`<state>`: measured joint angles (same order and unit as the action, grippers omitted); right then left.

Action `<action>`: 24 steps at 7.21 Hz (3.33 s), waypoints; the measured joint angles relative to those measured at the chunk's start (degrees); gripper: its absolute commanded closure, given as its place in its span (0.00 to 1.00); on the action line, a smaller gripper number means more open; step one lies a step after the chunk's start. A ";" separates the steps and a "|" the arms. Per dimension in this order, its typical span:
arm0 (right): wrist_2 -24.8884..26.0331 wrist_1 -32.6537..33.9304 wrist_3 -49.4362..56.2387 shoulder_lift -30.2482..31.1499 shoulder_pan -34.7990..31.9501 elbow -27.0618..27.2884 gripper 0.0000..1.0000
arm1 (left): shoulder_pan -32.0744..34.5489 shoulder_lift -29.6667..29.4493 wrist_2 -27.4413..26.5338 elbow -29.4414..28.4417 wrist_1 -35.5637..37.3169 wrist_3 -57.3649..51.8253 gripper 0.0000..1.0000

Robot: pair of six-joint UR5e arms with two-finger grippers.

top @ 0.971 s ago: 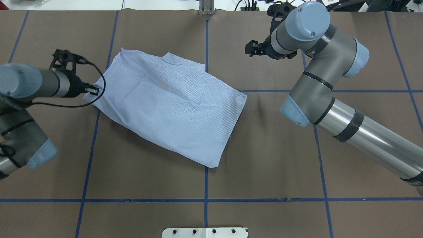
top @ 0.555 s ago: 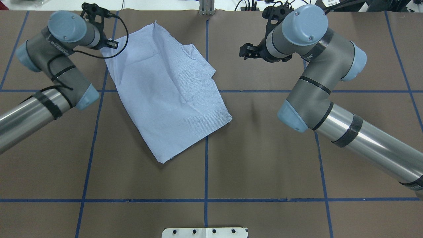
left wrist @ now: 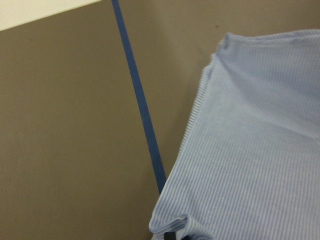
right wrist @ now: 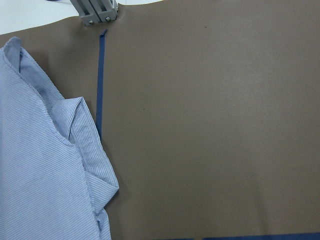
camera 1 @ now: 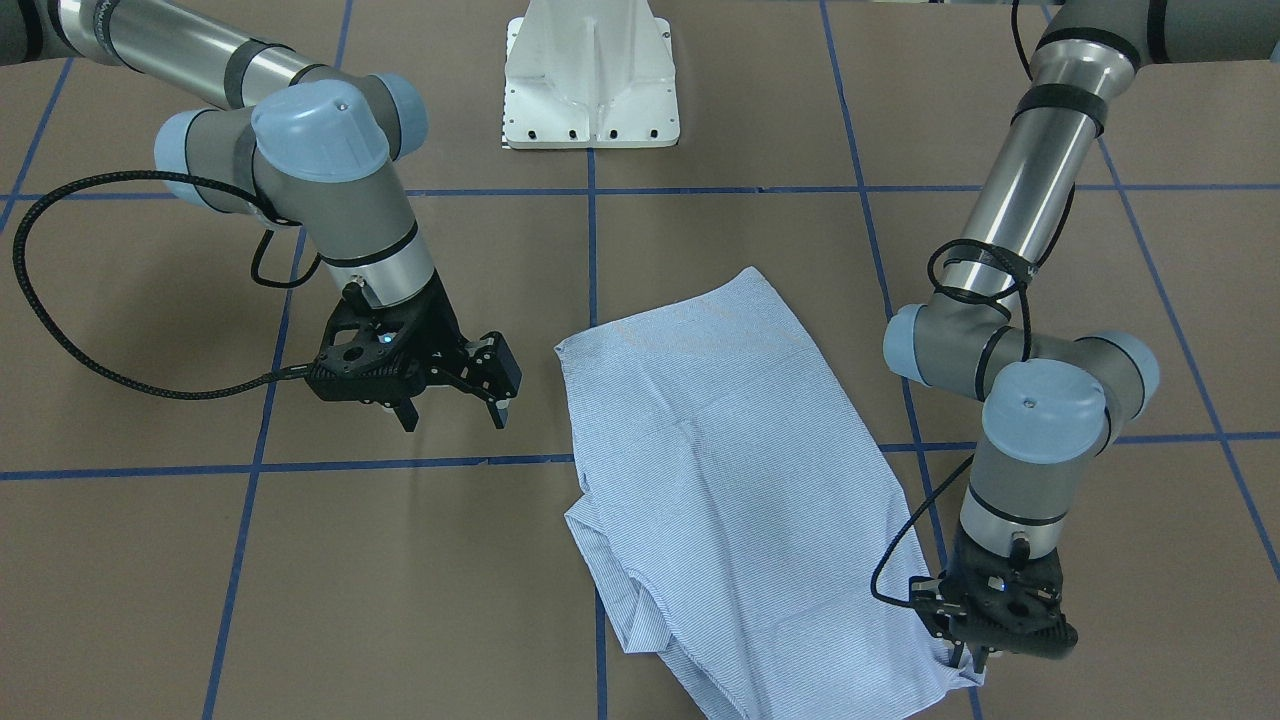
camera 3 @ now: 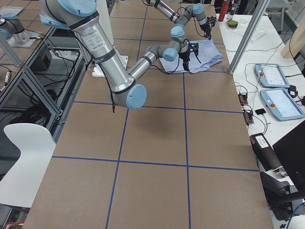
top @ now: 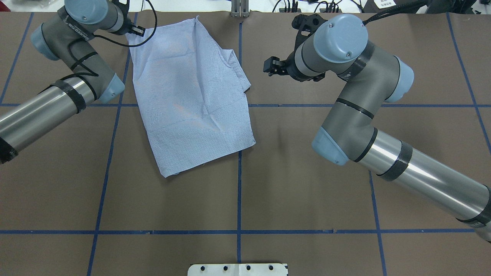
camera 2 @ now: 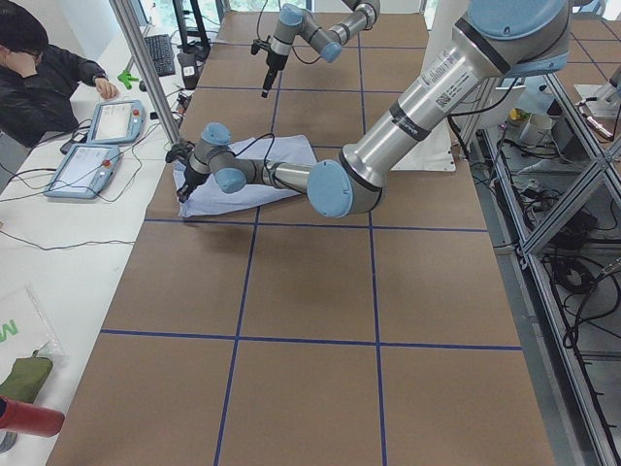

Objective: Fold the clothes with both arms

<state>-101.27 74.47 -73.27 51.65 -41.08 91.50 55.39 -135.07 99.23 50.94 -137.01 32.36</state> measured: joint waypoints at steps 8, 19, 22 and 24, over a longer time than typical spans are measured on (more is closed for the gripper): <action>16.20 9.63 -35.74 -5.05 17.22 -3.39 0.04 | 0.17 9.88 6.94 14.66 -1.14 0.50 0.00; 18.13 6.98 -35.40 -9.28 17.96 -13.18 0.07 | 0.08 10.88 6.90 15.50 -1.17 0.62 0.00; 18.46 8.55 -35.27 -9.31 18.56 -13.01 0.29 | 0.07 10.88 6.92 15.50 -1.18 0.60 0.00; 19.57 8.46 -35.37 -9.64 19.05 -13.20 0.43 | 0.07 10.94 6.88 15.50 -1.19 0.60 0.00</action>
<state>-81.71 82.93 -108.65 42.01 -22.03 78.30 55.46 -124.13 106.11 66.45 -138.20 32.96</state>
